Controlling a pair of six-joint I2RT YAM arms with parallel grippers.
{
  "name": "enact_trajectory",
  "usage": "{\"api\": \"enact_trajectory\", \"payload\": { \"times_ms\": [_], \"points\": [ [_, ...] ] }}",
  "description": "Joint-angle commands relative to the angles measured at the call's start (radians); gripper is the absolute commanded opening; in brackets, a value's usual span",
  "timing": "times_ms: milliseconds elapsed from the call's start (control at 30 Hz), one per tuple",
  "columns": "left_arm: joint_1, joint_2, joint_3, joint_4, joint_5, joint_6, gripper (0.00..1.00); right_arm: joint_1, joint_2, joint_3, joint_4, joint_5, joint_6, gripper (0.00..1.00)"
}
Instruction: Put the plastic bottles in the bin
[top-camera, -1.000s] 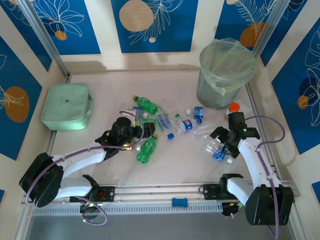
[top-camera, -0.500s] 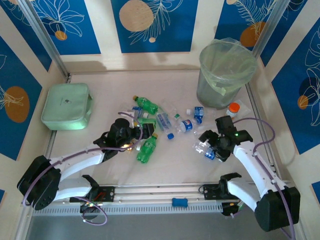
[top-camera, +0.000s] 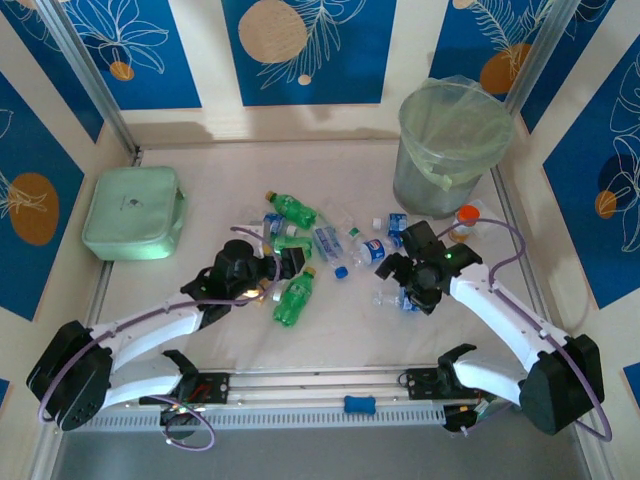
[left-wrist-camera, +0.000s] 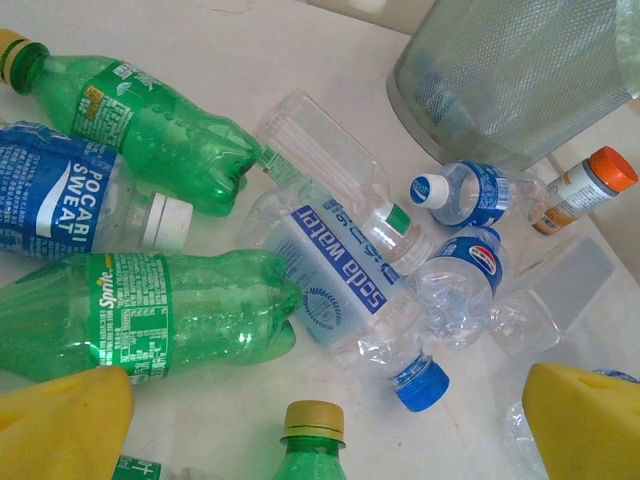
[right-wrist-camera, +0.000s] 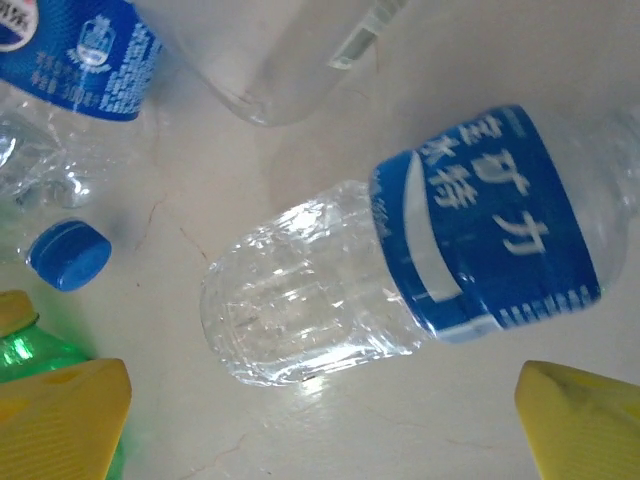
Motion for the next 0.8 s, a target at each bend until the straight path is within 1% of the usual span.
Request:
{"api": "enact_trajectory", "payload": {
  "times_ms": [0, 100, 200, 333, 500, 733, 767],
  "points": [
    [0.011, -0.019, -0.020, -0.008, -0.025, 0.000, 0.99, 0.012, -0.016, -0.077, -0.011, -0.051, 0.183, 0.99],
    [0.010, -0.020, -0.022, -0.009, -0.027, 0.002, 0.99, 0.013, -0.044, -0.155, 0.068, -0.056, 0.303, 0.99],
    [0.011, -0.028, -0.022, -0.022, -0.031, 0.011, 0.99, -0.016, -0.063, -0.203, 0.151, -0.048, 0.359, 1.00],
    [0.012, -0.044, -0.024, -0.044, -0.052, 0.022, 0.99, -0.090, -0.030, -0.221, 0.250, -0.088, 0.339, 1.00],
    [0.014, -0.063, -0.033, -0.061, -0.080, 0.027, 0.99, -0.178, 0.064, -0.204, 0.344, -0.131, 0.272, 0.97],
    [0.022, -0.085, -0.031, -0.084, -0.106, 0.042, 0.99, -0.200, 0.180, -0.144, 0.392, -0.123, 0.208, 0.95],
    [0.023, -0.086, -0.031, -0.084, -0.109, 0.043, 0.99, -0.200, 0.191, -0.144, 0.403, -0.123, 0.208, 0.93]
  ]
}}
